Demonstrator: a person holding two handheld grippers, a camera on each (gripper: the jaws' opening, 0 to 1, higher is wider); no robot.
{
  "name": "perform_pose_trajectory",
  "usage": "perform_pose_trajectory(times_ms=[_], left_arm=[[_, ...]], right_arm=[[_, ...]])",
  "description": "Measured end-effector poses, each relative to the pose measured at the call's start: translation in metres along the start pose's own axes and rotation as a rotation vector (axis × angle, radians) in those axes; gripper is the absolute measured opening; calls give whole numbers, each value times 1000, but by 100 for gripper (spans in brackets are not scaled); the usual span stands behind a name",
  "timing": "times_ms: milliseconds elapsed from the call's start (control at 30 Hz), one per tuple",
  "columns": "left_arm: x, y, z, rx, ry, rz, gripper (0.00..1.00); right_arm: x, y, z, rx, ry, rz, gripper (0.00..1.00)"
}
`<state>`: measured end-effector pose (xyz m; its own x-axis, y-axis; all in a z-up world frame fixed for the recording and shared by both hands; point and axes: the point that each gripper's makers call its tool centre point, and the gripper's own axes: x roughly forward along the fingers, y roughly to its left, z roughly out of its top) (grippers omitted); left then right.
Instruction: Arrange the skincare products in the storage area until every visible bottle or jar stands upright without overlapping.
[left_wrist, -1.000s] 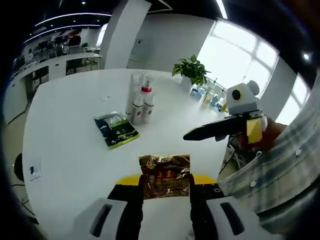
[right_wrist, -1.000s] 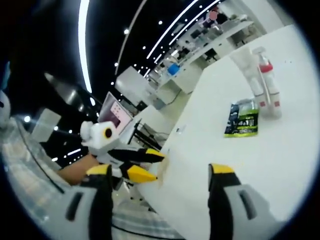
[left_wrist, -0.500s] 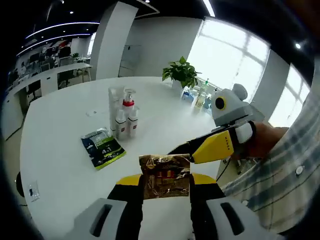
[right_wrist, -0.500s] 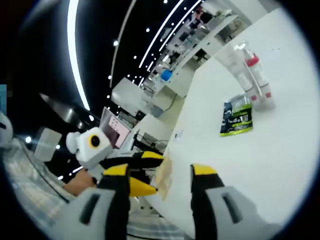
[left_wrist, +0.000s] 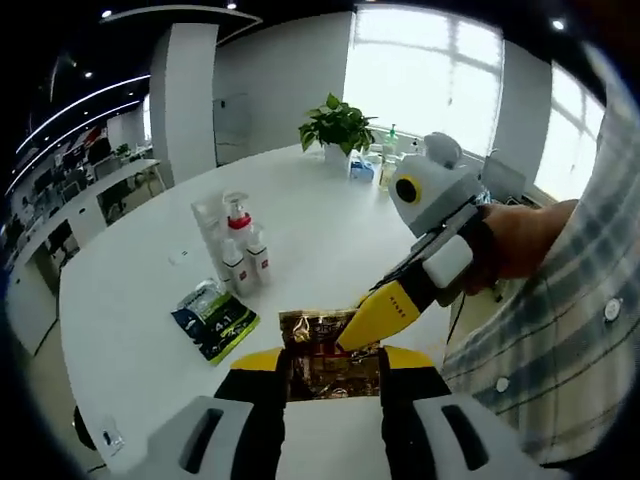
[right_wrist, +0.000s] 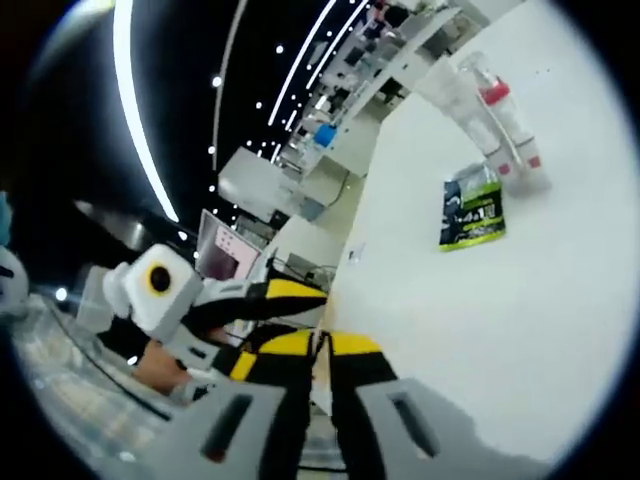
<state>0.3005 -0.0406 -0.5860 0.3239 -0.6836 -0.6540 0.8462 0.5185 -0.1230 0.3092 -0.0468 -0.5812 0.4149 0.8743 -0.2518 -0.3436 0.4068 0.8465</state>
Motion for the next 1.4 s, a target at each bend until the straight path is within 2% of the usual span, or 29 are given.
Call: perform_pose_trajectory(times_ms=[67, 233, 433, 567, 633, 733, 767, 933, 1000, 1033, 1100, 1267, 1300, 1333, 1367, 1400], left_arm=[[0, 0, 0, -4, -3, -2, 38], [-3, 0, -2, -11, -1, -68, 40], [-13, 7, -6, -145, -37, -158, 37], [-18, 4, -5, -250, -78, -243, 34], [-20, -1, -6, -328, -83, -300, 28], [-19, -1, -6, -370, -107, -326, 27], [-19, -5, -5, -411, -121, -354, 26], [-24, -24, 2, -524, -179, -495, 13], [-26, -22, 2, -570, -202, -505, 10], [-30, -24, 4, -614, -217, -544, 7], [-36, -26, 11, -658, -271, -591, 3], [-41, -23, 16, -707, -334, -619, 0], [-42, -23, 18, -733, -343, -627, 0], [-45, -22, 23, -763, -376, -646, 0], [-47, -22, 24, -760, -390, -650, 0], [-50, -21, 30, -778, -430, -654, 0]], right_arm=[[0, 0, 0, 11, 7, 1, 0], [-1, 4, -2, -7, 29, 11, 0], [-4, 9, -3, -29, 68, 38, 0], [-9, 14, -4, -17, 94, 76, 0], [-11, 18, -9, -9, 129, 102, 0], [-13, 21, -15, -22, 163, 125, 0], [-13, 23, -17, -24, 173, 135, 0], [-14, 31, -25, -38, 202, 171, 0], [-15, 34, -26, -51, 209, 174, 0], [-16, 33, -27, -55, 216, 175, 0], [-18, 36, -24, -38, 198, 198, 0], [-19, 43, -16, -47, 154, 232, 1], [-19, 46, -11, -62, 125, 247, 1], [-19, 49, -6, -82, 92, 260, 2], [-20, 52, -4, -89, 75, 273, 2], [-22, 57, -4, -78, 75, 298, 5]])
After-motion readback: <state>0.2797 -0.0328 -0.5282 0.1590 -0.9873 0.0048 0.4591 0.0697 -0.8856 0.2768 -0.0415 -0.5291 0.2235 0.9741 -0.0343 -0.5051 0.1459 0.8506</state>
